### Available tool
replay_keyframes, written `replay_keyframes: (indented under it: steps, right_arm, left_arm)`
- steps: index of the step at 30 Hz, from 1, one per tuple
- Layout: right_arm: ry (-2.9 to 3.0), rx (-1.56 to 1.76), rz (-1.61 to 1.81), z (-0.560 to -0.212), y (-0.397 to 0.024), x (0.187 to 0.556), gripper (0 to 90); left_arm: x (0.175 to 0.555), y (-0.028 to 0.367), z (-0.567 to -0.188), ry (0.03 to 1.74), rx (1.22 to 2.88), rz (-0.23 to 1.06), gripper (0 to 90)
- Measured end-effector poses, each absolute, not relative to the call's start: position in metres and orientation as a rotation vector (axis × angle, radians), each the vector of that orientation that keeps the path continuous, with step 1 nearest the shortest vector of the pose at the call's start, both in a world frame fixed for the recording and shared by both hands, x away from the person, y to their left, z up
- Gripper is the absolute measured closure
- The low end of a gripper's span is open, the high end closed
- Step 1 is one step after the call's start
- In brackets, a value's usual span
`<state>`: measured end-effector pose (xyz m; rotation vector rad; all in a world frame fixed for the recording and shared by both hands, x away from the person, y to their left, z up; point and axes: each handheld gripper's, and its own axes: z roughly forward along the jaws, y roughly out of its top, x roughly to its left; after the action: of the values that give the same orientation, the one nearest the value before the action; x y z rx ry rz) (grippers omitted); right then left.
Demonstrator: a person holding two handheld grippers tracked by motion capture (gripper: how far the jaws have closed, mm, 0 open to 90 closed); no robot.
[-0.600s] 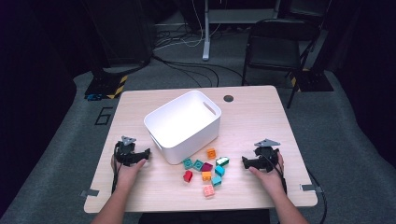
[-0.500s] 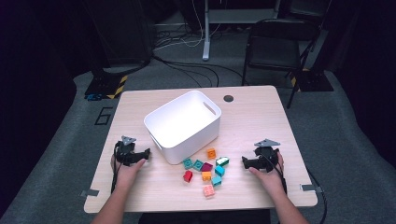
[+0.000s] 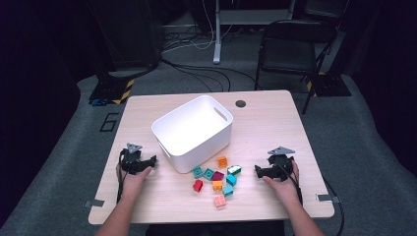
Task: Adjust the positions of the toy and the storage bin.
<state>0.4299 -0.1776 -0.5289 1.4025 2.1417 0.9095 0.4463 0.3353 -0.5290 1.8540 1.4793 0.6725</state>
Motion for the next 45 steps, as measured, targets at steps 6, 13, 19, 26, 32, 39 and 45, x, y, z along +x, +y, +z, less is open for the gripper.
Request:
replay_keyframes:
  steps: [6, 13, 19, 26, 32, 39, 45]
  right_arm:
    - [2.139, 1.412, 0.911, -0.529, -0.177, 0.430, 0.1]
    - [2.115, 1.381, 0.935, -0.528, -0.180, 0.428, 14.5]
    - [2.109, 1.367, 0.935, -0.524, -0.179, 0.424, 27.2]
    - [2.068, 1.351, 0.954, -0.512, -0.183, 0.419, 33.7]
    - [2.061, 1.361, 0.973, -0.507, -0.183, 0.419, 34.9]
    - [2.063, 1.339, 0.985, -0.504, -0.176, 0.416, 34.9]
    - [2.069, 1.333, 0.984, -0.504, -0.176, 0.416, 35.4]
  left_arm:
    - [0.445, 0.336, -0.527, 1.484, 1.864, 0.665, 30.9]
    - [0.443, 0.335, -0.522, 1.499, 1.869, 0.652, 39.7]
    - [0.437, 0.330, -0.508, 1.477, 1.824, 0.663, 42.3]
    - [0.429, 0.329, -0.493, 1.473, 1.796, 0.615, 42.4]
    - [0.423, 0.329, -0.478, 1.454, 1.778, 0.617, 42.6]
    - [0.413, 0.329, -0.458, 1.450, 1.748, 0.600, 42.1]
    - [0.409, 0.324, -0.439, 1.442, 1.730, 0.592, 42.2]
